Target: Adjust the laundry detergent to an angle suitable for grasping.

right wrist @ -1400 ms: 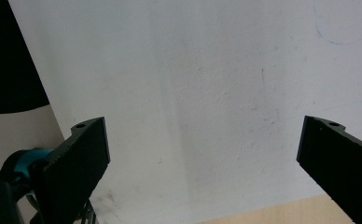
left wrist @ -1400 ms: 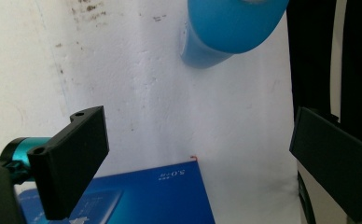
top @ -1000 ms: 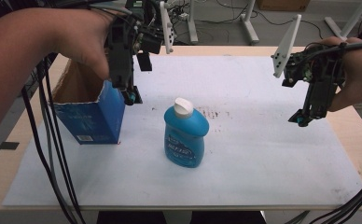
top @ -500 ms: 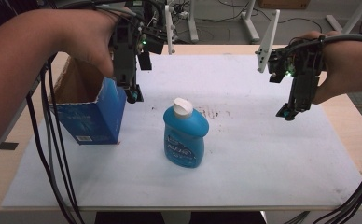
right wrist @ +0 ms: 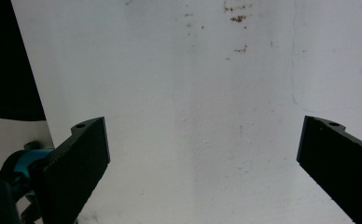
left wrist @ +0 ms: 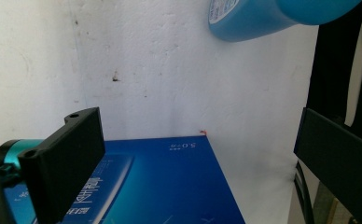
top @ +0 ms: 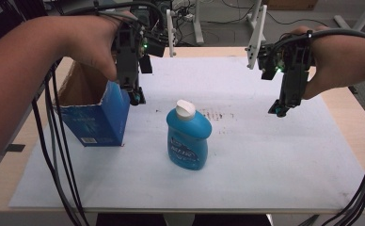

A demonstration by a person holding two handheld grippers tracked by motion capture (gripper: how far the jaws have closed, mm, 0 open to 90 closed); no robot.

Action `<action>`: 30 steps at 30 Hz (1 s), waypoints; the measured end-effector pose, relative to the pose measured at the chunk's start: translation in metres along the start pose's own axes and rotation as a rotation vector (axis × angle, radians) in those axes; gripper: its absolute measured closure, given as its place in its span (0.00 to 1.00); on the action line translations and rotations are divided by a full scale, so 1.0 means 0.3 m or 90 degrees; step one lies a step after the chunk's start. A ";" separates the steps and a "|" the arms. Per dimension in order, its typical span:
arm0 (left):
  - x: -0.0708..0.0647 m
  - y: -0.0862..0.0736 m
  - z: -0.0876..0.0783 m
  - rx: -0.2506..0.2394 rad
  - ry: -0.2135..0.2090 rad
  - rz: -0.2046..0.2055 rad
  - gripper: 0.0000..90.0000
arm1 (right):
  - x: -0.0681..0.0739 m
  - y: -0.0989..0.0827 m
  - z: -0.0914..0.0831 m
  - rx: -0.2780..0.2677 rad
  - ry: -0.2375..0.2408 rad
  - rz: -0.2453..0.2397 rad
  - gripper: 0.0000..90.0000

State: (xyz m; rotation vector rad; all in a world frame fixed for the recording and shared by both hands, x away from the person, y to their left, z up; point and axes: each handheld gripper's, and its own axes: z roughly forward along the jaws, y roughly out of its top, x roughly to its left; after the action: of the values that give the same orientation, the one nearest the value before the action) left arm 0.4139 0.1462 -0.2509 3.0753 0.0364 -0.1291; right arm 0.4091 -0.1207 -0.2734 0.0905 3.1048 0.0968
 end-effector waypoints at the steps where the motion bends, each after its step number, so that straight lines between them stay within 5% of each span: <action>1: -0.001 -0.002 0.002 0.002 0.000 -0.002 0.02 | 0.001 0.002 0.000 -0.001 0.000 0.001 0.02; 30: -0.003 0.007 0.001 0.000 0.004 -0.002 0.02 | 0.016 -0.006 -0.016 0.004 -0.008 0.007 0.02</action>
State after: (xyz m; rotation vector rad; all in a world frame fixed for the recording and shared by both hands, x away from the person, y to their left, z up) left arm 0.4131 0.1439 -0.2511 3.0752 0.0407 -0.1192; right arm 0.4040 -0.1225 -0.2689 0.1075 3.0918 0.0868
